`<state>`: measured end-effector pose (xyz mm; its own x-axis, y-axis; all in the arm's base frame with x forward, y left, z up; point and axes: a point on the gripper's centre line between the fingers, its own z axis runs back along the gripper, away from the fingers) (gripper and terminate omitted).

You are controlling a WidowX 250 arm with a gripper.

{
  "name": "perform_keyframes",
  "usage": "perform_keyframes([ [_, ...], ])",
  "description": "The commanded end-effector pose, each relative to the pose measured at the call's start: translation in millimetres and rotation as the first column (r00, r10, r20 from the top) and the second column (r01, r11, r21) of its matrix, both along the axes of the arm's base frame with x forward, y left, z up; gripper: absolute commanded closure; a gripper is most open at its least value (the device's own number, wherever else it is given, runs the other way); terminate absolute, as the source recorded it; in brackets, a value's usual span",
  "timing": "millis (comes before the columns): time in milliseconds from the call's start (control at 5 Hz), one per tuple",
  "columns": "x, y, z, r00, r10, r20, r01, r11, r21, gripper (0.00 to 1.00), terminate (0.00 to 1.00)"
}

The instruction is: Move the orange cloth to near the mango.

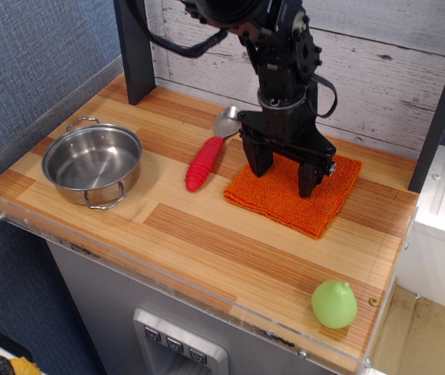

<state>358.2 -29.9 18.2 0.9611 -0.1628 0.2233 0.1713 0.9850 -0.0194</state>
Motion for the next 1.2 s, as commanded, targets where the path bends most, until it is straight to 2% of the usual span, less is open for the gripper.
perform_keyframes([
  [0, -2, 3, 16, 0.999, 0.037, -0.002, -0.037, 0.999, 0.007, 0.0, 0.0],
  [400, -21, -1, 12, 0.998, 0.043, -0.042, -0.043, 0.999, -0.002, 0.0, 0.0],
  [1000, -57, -4, -3, 0.994, 0.012, -0.111, -0.007, 0.999, 0.047, 0.0, 0.0],
])
